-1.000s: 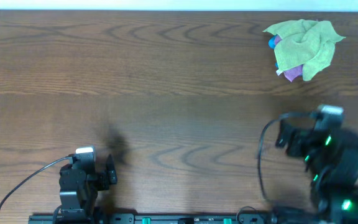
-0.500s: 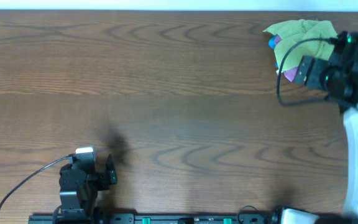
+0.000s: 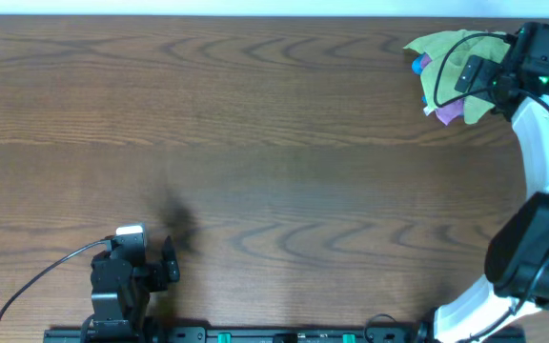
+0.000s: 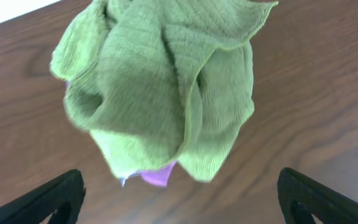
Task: Fold the cloth
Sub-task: 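Reach the right gripper to the cloth pile and pinch the green cloth, then lift the green cloth with the right gripper, pulling it from the pile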
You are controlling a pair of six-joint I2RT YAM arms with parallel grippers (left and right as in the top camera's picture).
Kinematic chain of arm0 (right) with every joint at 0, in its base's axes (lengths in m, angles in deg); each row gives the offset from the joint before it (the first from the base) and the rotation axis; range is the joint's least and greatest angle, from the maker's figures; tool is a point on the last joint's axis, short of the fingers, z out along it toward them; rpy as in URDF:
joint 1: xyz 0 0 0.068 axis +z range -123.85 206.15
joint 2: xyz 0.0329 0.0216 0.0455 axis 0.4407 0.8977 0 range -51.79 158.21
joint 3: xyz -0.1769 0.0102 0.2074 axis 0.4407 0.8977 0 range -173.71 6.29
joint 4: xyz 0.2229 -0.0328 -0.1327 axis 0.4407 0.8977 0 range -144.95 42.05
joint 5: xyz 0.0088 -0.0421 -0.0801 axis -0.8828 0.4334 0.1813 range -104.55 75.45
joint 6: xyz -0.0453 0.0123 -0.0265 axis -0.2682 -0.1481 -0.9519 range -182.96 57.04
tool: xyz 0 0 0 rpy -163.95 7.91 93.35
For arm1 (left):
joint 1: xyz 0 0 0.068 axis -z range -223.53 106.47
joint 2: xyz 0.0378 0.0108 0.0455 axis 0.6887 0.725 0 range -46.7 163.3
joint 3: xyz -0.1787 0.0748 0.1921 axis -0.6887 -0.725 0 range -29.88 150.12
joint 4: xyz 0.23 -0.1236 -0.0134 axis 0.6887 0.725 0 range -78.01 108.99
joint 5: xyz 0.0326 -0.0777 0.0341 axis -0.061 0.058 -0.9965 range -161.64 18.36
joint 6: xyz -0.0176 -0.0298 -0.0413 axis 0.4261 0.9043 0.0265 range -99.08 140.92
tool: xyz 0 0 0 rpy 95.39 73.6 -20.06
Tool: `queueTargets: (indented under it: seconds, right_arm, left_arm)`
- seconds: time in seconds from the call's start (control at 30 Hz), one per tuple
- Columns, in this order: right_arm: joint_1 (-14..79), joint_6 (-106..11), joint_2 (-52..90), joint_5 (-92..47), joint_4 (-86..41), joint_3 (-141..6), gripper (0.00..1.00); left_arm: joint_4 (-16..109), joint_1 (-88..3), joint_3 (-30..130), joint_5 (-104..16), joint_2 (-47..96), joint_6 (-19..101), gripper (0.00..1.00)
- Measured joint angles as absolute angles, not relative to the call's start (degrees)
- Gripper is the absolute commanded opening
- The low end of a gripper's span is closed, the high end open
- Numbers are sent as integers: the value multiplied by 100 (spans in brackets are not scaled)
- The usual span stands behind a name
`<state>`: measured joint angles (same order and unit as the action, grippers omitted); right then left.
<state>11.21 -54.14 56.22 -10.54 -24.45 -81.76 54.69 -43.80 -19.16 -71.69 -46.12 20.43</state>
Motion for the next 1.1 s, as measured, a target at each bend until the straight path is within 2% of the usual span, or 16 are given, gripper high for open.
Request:
queueTargets:
  seconds: [0.1,0.2,0.3,0.37,0.4,0.47,0.5,0.57,0.9,1.1]
  right_arm:
    - [1121,-5412,5795,-1121,-2838,-8178,91]
    - [1121,-5390,5952,-1218,-3133,-8178,75]
    - [1121,-5318,6039,-1266,-3265,-8180,64]
    - [1121,-5298,6103,-1307,-3291,-8178,50]
    - [1121,-5276,6125,-1316,-3315,-8180,40]
    - [1121,-5268,6142,-1331,-3341,-8178,29]
    - [1121,-5263,6142,-1338,-3343,-8178,17]
    - [1121,-5285,6142,-1347,-3341,-8180,2]
    - [1123,-5464,6061,-1598,-3317,-8180,1]
    - [1245,-5871,5069,-1851,-2980,-8180,1]
  left_arm:
    - [5469,-4380,-1916,-7169,-4612,2045,95]
    - [5469,-4380,-1916,-7169,-4612,2045,95]
    - [5469,-4380,-1916,-7169,-4612,2043,95]
    - [5469,-4380,-1916,-7169,-4612,2043,95]
    - [5469,-4380,-1916,-7169,-4612,2045,95]
    - [5469,-4380,-1916,-7169,-4612,2045,95]
    - [5469,-4380,-1916,-7169,-4612,2045,96]
    - [5469,-4380,-1916,-7169,-4612,2043,96]
    - [5469,-4380,-1916,-7169,-4612,2045,96]
    - [5469,-4380,-1916,-7169,-4612,2045,95]
